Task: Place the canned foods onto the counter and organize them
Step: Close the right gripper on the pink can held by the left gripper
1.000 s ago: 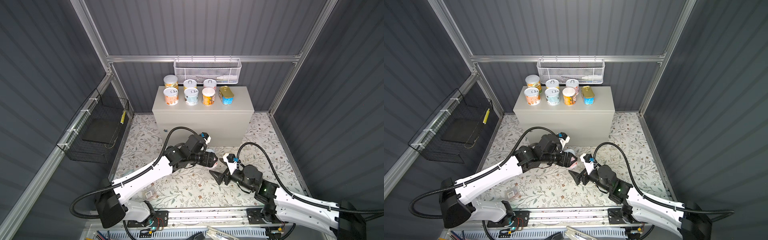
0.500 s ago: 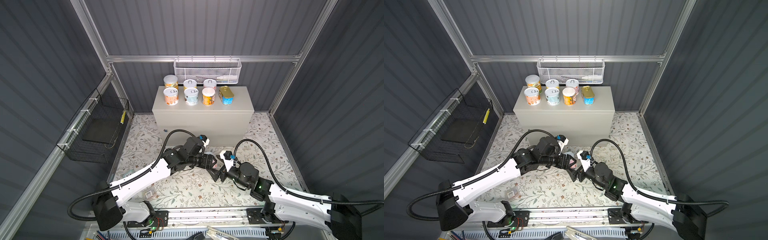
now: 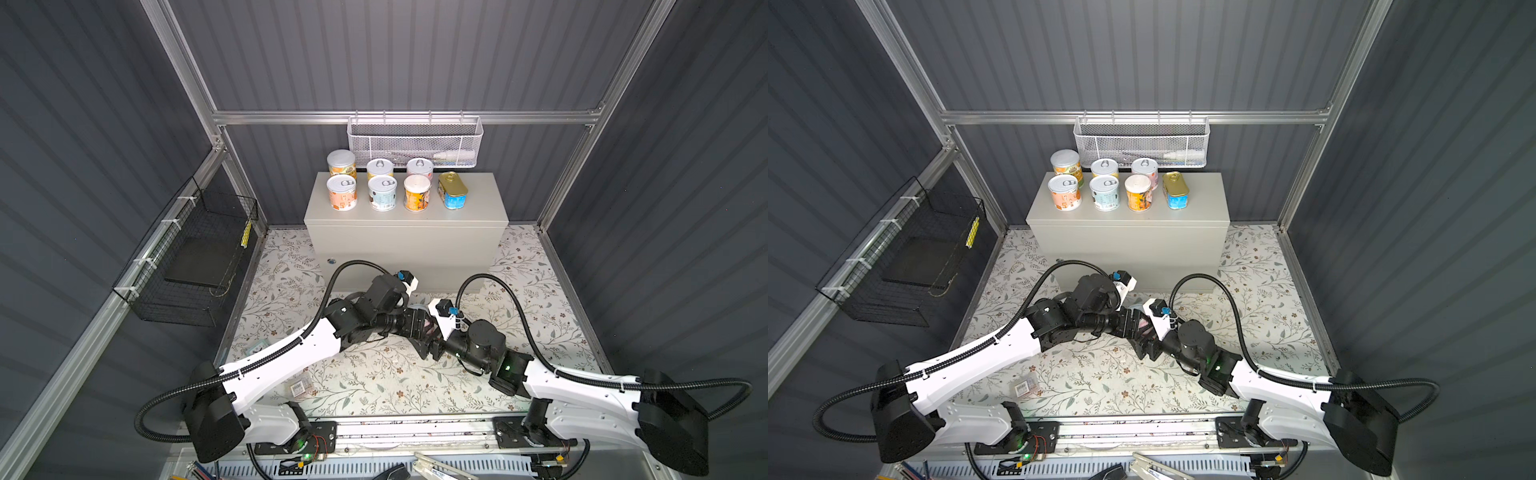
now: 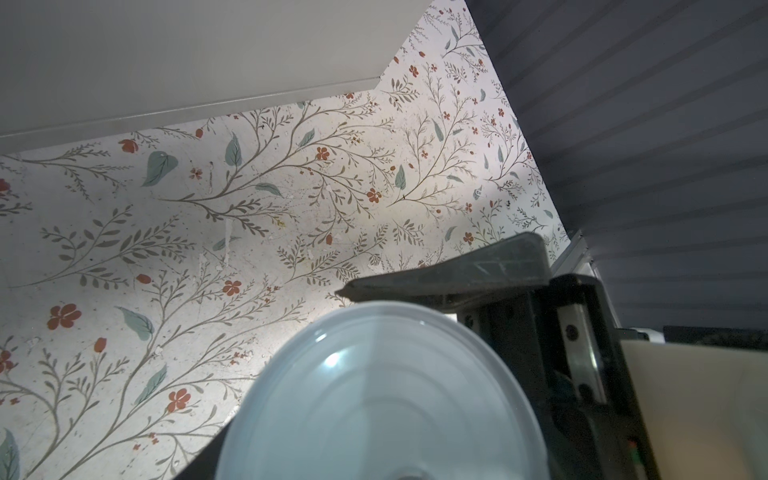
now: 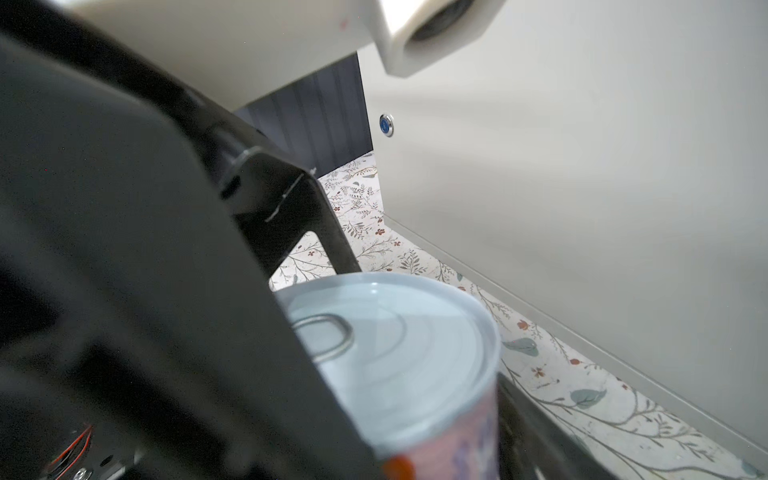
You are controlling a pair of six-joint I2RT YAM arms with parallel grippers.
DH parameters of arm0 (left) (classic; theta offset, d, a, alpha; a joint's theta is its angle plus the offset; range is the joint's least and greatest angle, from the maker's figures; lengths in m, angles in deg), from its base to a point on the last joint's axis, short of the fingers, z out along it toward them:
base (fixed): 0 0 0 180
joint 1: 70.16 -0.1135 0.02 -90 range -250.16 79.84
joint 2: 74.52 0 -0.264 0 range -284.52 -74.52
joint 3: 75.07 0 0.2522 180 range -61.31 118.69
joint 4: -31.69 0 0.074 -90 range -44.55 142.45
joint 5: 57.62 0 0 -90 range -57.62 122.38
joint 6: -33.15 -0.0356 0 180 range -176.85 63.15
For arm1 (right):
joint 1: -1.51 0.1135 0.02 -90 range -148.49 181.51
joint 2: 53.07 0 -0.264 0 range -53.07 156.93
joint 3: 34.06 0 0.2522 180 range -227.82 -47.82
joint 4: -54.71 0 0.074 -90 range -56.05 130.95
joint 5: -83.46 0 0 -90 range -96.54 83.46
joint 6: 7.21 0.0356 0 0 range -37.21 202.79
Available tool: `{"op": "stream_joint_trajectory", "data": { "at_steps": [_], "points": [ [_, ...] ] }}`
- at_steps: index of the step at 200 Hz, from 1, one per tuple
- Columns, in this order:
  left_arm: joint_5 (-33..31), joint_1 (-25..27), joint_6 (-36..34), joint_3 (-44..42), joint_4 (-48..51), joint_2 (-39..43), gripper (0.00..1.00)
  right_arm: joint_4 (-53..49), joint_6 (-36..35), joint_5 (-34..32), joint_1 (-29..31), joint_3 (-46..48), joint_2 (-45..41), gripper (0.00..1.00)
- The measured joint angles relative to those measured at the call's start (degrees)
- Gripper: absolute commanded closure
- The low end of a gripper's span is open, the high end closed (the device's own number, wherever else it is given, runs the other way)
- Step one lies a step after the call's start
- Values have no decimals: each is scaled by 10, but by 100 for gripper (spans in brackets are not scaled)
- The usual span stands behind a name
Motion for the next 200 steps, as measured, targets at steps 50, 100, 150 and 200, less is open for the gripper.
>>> {"op": "stream_joint_trajectory", "data": {
  "at_steps": [50,100,150,200],
  "points": [
    [0,-2,4,0,-1,3,50,12,-3,1,1,0,3,31],
    [0,-2,4,-2,-1,5,31,17,-2,1,1,3,3,34],
    [-6,0,8,-7,-3,25,0,20,11,-14,-3,9,3,35],
    [-28,2,8,-7,4,27,0,20,14,-24,-3,13,3,35]
  ]
}}
